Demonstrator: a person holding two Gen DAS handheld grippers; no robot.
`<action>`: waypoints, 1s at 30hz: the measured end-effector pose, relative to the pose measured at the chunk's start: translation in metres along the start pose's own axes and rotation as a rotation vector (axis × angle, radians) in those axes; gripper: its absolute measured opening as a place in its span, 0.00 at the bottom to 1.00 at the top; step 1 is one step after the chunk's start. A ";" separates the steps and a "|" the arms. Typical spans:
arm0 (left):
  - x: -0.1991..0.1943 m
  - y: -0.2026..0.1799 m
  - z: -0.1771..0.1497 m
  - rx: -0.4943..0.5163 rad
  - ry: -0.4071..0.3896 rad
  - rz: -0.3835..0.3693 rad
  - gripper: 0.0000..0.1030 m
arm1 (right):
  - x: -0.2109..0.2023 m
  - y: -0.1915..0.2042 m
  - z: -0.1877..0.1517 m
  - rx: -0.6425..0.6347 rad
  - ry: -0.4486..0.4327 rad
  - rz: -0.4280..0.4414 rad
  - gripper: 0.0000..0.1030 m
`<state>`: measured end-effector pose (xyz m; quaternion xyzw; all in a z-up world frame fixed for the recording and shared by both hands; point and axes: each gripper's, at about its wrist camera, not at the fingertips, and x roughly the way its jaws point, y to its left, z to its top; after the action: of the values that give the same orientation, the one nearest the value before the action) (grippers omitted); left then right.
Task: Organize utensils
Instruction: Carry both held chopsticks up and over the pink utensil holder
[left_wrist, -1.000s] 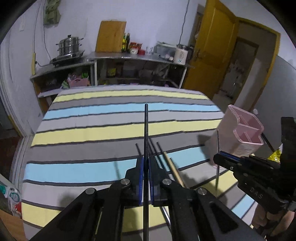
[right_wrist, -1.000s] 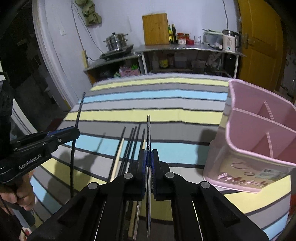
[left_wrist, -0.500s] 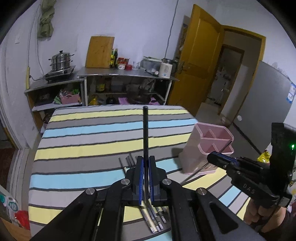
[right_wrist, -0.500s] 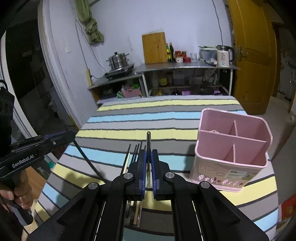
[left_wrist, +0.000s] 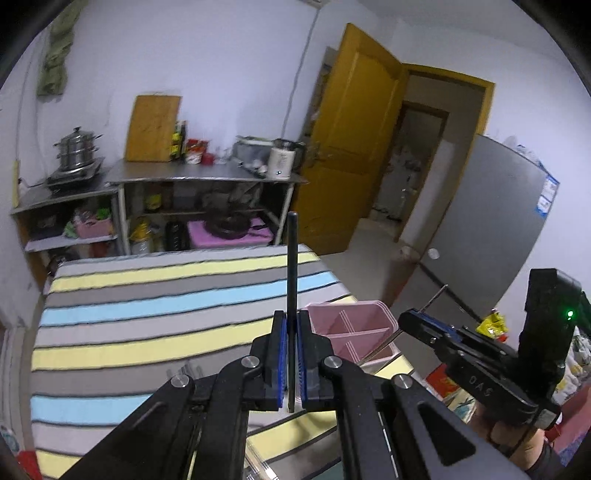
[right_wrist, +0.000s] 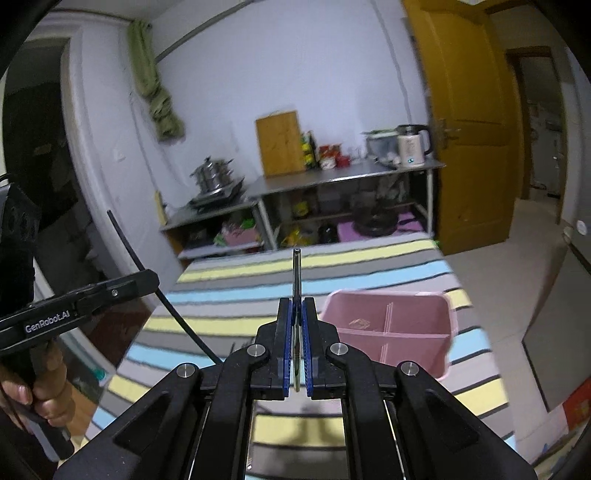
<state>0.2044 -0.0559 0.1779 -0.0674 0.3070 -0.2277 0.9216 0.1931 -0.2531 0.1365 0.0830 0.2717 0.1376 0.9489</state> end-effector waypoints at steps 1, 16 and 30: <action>0.003 -0.005 0.004 0.003 -0.004 -0.009 0.05 | -0.003 -0.005 0.003 0.009 -0.011 -0.011 0.05; 0.083 -0.026 0.021 -0.008 0.010 -0.059 0.05 | 0.016 -0.054 0.011 0.098 -0.043 -0.081 0.05; 0.143 0.000 -0.022 -0.028 0.132 -0.030 0.05 | 0.067 -0.070 -0.029 0.133 0.108 -0.089 0.05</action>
<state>0.2930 -0.1213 0.0838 -0.0697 0.3692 -0.2412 0.8948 0.2472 -0.2962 0.0631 0.1259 0.3344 0.0812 0.9304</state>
